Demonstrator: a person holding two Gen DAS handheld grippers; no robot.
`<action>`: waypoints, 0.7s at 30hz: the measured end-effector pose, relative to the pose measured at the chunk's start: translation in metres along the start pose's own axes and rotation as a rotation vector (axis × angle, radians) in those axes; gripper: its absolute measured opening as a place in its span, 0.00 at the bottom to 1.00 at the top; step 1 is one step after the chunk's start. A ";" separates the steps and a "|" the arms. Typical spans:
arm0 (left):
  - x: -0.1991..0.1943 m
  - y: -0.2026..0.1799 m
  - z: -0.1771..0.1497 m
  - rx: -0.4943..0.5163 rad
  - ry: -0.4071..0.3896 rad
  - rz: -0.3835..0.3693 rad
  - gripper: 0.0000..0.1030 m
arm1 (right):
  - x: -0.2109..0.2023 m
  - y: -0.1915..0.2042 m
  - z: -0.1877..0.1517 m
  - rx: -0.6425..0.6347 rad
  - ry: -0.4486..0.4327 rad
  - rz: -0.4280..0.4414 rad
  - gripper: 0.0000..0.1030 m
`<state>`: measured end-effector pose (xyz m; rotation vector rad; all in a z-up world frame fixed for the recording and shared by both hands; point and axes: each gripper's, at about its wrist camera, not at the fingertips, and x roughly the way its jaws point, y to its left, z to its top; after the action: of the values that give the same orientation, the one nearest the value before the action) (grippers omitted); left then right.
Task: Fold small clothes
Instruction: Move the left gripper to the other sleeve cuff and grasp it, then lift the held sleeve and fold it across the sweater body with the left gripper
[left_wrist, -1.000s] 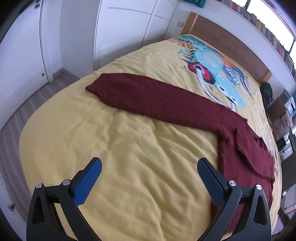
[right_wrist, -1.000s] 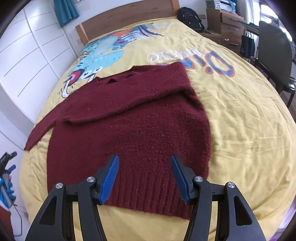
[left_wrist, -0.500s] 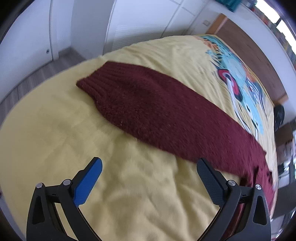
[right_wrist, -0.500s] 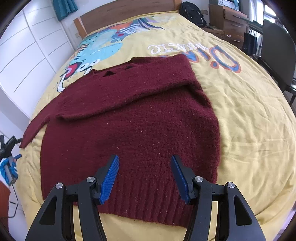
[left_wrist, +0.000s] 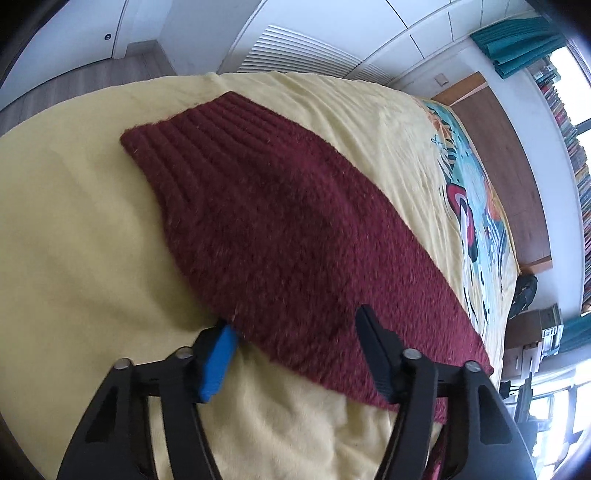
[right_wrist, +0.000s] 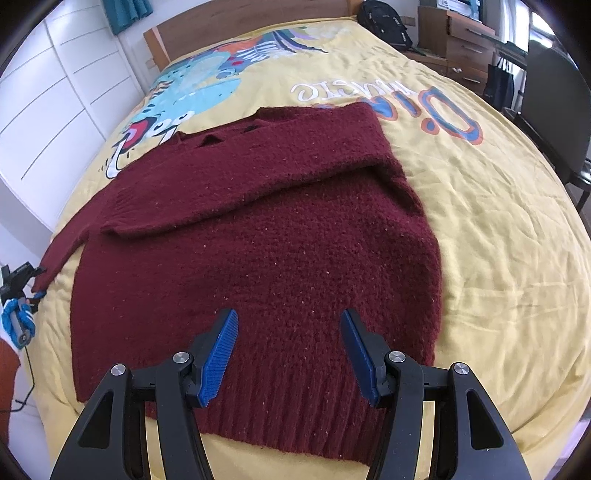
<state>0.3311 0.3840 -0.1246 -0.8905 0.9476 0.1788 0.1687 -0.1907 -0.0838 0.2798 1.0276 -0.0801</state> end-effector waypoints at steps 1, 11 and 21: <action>-0.001 0.001 0.002 -0.003 -0.002 -0.005 0.51 | 0.001 0.000 0.000 -0.001 0.001 -0.001 0.58; 0.005 0.009 0.014 -0.106 -0.023 -0.059 0.21 | 0.000 0.000 0.002 -0.014 -0.003 0.003 0.58; 0.002 -0.013 0.019 -0.095 -0.037 -0.042 0.11 | -0.003 -0.013 -0.004 0.004 -0.008 0.005 0.58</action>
<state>0.3504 0.3892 -0.1135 -0.9910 0.8914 0.2051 0.1611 -0.2020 -0.0857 0.2854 1.0190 -0.0791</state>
